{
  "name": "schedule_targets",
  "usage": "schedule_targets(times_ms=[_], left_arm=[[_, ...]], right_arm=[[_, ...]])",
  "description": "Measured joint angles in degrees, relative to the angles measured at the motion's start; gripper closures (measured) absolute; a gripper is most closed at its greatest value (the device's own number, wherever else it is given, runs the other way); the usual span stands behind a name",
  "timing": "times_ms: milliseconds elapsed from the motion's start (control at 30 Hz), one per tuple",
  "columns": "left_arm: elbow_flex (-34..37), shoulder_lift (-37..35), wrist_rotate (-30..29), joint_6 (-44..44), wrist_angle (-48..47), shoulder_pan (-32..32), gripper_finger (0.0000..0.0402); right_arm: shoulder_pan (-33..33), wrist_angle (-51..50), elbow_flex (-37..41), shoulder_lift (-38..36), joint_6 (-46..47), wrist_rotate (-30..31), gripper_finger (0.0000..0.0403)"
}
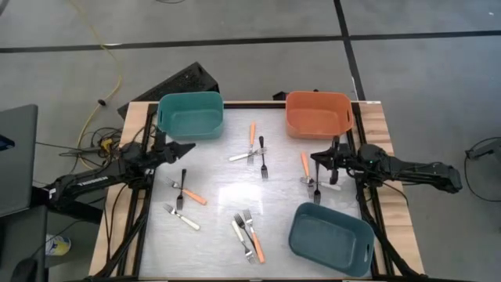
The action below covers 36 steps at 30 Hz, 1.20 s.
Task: Sort silverware by color (type)
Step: Put the white fork into the green bin
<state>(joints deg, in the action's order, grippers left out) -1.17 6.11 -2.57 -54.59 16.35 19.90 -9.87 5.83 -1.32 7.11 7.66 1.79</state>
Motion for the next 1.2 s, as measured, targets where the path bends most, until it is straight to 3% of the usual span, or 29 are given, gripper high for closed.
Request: schedule_targets(times_ms=[133, 300, 533, 733, 933, 1200], left_arm=[[-0.61, 3.31, -2.84, 6.13, 6.55, 0.0, 0.0402], [-5.82, 15.21, -2.36, 18.2, 6.62, 0.02, 0.0402], [-14.5, 33.55, 4.04, 37.01, 5.4, 0.02, 0.0402], [-21.55, 41.18, 5.33, 45.2, -4.72, 0.02, 0.0401], [-24.78, 43.33, 4.54, 51.21, -9.04, 0.0, 0.0369], [-25.03, 43.54, 3.3, 49.17, -9.82, 0.0, 0.0292]], right_arm=[[-0.72, 2.15, -2.35, 2.76, 3.02, 1.22, 0.0352], [-0.7, -4.88, -12.86, 13.93, 3.92, 1.22, 0.0352], [0.81, -32.3, -32.68, 31.5, 6.16, -2.15, 0.0352], [6.87, -55.63, -44.41, 40.97, 13.81, -3.0, 0.0346], [13.78, -67.19, -46.08, 47.08, 20.88, -3.0, 0.0305], [19.74, -65.83, -42.43, 53.34, 20.8, 1.15, 0.0203]])
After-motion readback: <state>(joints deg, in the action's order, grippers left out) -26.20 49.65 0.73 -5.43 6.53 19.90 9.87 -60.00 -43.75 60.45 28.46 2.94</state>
